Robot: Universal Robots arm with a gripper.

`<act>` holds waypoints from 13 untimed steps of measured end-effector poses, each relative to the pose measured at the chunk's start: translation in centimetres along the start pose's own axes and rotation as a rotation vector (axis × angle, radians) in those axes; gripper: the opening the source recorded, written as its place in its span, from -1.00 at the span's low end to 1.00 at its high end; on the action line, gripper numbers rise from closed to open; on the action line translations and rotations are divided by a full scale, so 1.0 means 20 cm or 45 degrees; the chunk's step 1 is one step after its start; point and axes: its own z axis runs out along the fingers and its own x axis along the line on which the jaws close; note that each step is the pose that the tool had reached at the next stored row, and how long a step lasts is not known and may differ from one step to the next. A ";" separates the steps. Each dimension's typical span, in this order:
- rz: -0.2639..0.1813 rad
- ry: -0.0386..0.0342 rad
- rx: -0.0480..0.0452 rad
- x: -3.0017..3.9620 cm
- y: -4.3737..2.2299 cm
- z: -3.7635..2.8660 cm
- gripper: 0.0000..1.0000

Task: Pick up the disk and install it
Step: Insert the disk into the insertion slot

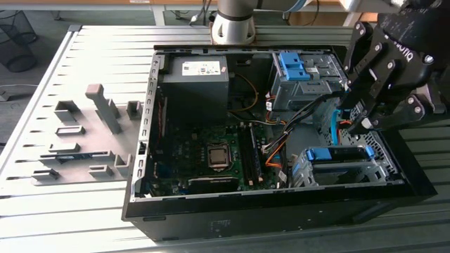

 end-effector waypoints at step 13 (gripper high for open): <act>-0.004 0.0003 0.000 0.001 -0.001 0.118 -0.62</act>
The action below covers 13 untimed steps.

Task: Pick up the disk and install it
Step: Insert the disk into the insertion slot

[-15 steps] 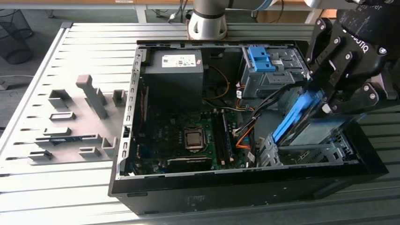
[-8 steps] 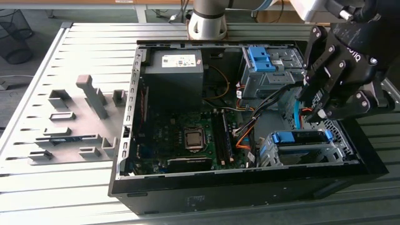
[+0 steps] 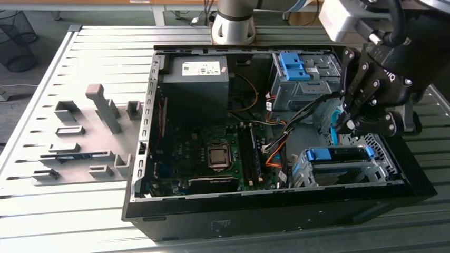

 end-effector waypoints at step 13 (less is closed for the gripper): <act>-0.001 -0.0003 0.000 0.001 -0.001 0.089 -0.79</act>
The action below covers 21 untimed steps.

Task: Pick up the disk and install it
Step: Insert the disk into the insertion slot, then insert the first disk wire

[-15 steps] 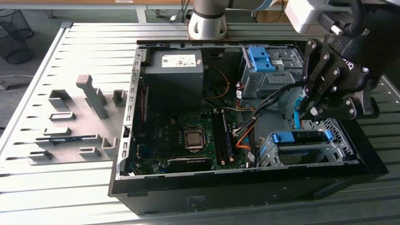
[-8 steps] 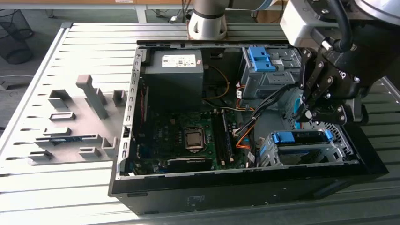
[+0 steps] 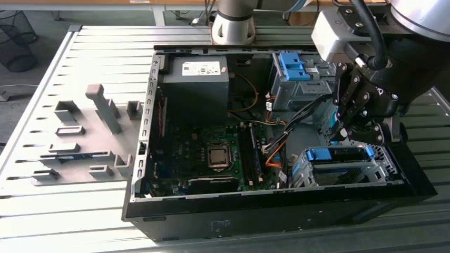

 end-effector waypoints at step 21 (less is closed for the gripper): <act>0.000 -0.0002 0.000 -0.012 -0.150 0.013 -0.79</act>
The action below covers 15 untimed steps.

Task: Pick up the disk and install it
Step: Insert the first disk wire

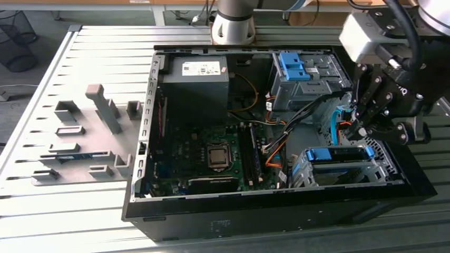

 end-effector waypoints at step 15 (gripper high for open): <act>-0.007 0.0001 0.000 -0.094 -0.120 0.037 -0.79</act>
